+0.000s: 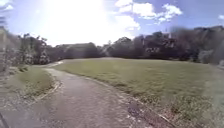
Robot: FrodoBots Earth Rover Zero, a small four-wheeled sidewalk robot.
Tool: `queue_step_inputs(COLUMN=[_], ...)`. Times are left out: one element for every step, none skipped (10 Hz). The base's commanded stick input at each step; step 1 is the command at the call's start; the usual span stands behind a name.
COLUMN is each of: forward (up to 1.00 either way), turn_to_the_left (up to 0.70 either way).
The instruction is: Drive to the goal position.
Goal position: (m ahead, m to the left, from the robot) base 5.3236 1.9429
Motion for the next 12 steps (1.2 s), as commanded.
queue_step_inputs(forward=[0.0, 0.0, 0.0, 0.0, 0.0, 0.0, 0.0, 0.0, 0.0, 0.0, 0.0, 0.13], turn_to_the_left=[0.53, 0.09, 0.0, 0.0, 0.0, 0.0, 0.0, 0.0, 0.0, 0.0, 0.0, 0.0])
